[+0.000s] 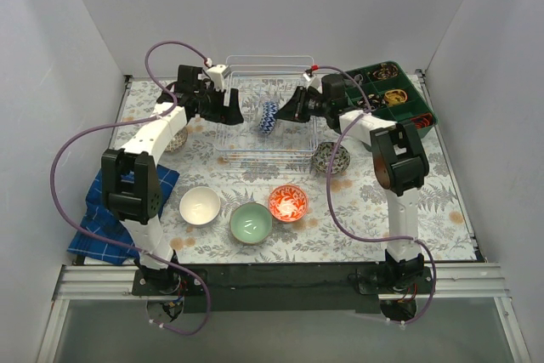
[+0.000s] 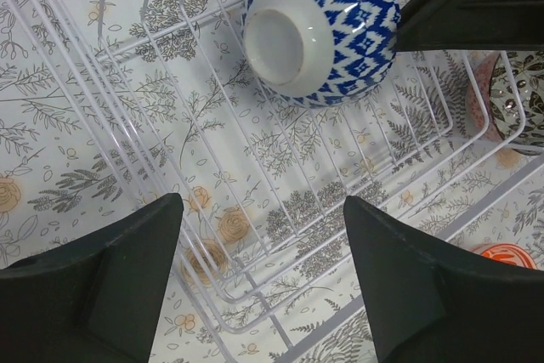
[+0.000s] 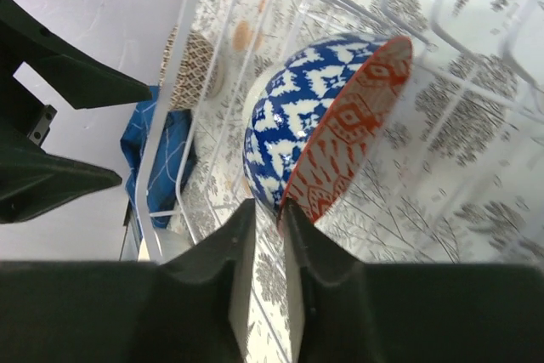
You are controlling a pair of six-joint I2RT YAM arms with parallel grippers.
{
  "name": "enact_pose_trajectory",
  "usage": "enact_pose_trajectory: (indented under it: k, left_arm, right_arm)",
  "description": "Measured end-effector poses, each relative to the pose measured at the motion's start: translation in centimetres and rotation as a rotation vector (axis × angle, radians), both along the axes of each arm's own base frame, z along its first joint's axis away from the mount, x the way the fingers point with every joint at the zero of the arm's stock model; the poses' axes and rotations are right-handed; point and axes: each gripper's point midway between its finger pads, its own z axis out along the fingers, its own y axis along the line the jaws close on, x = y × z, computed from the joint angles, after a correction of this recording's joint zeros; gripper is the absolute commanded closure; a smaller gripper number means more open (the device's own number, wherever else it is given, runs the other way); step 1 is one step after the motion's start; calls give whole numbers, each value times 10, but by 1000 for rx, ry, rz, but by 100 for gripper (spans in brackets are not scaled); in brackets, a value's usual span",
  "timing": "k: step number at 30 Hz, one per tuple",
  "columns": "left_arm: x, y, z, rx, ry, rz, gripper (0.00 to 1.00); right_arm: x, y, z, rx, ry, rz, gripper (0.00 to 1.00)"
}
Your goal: Load the bowls into the dish rack
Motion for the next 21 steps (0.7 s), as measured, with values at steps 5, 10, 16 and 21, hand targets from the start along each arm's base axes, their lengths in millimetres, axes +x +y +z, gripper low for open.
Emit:
enact_pose_trajectory:
  k: [5,10,16,21]
  left_arm:
    - [7,-3,-8,-12,14,8,30]
    - [12,-7,-2,-39,-2,8,28]
    - [16,-10,3,-59,-19,13,26]
    - [15,-9,13,-62,-43,17,21]
  right_arm:
    - [0,-19,-4,-61,1,-42,52]
    - [-2,-31,12,-112,-46,-61,48]
    - [-4,-49,45,-191,-152,-104,47]
    - [-17,-65,62,-279,-264,-97,47]
